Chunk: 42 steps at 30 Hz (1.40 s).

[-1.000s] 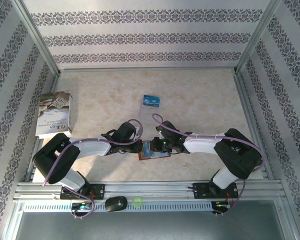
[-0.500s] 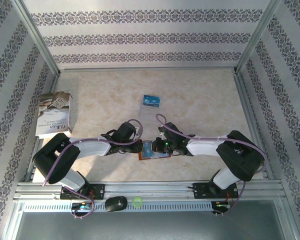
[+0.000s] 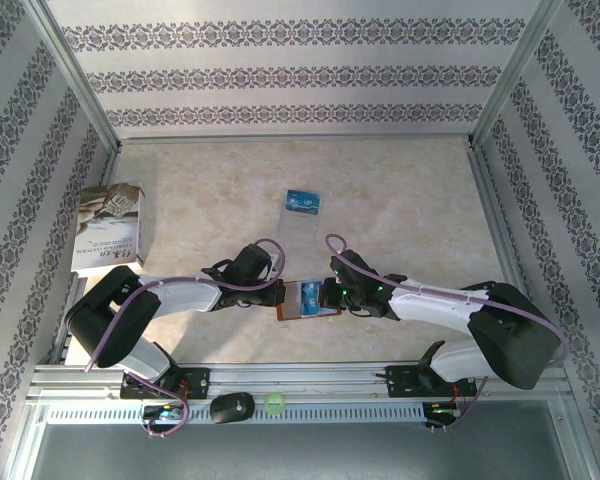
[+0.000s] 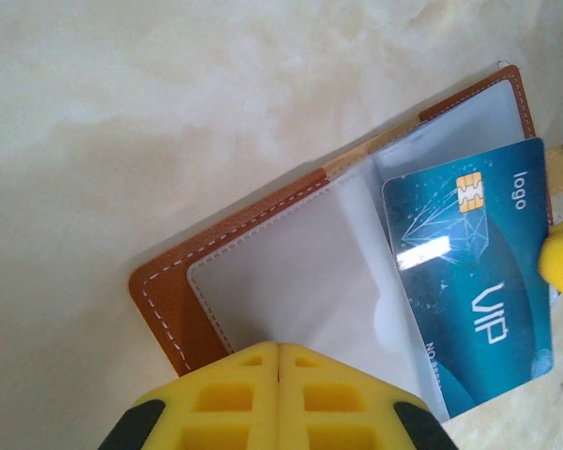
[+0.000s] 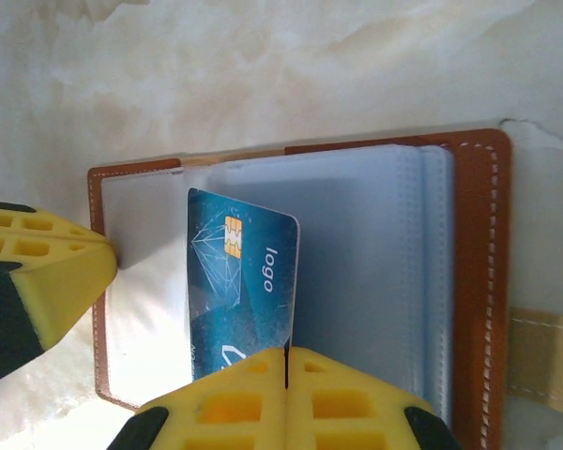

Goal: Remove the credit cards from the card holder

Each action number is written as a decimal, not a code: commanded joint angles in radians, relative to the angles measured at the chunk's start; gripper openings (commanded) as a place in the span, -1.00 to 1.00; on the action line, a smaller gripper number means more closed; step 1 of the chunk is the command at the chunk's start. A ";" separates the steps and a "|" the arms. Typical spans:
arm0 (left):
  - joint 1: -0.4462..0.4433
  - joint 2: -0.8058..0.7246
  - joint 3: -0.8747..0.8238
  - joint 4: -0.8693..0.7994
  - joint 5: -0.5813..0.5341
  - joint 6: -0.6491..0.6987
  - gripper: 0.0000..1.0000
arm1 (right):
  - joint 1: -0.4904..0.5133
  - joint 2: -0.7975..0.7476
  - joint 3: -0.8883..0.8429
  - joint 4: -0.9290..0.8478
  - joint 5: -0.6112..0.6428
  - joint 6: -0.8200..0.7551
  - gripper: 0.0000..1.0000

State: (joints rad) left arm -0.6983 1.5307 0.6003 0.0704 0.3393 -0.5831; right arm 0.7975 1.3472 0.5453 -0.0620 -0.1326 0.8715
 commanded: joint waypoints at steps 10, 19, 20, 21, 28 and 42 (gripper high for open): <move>0.037 0.003 0.010 -0.051 -0.014 0.025 -1.00 | 0.060 0.006 0.174 -0.277 0.143 -0.114 -1.00; 0.037 0.007 0.019 -0.035 0.001 0.023 -1.00 | 0.123 0.110 0.234 -0.279 0.145 -0.109 -1.00; 0.036 0.008 0.020 -0.035 0.002 0.023 -1.00 | 0.123 0.119 0.234 -0.265 0.131 -0.109 -1.00; 0.037 0.009 0.022 -0.039 0.004 0.025 -1.00 | 0.123 0.124 0.231 -0.248 0.119 -0.112 -1.00; 0.037 0.009 0.021 -0.037 0.012 0.025 -1.00 | 0.121 0.119 0.198 -0.152 0.063 -0.105 -0.57; 0.037 0.014 0.022 -0.032 0.020 0.018 -1.00 | 0.052 0.025 0.150 -0.176 0.070 -0.172 -1.00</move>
State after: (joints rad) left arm -0.6720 1.5341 0.6090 0.0620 0.3473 -0.5793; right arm 0.8803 1.4406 0.7139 -0.1921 -0.0875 0.7601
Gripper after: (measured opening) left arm 0.063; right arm 0.053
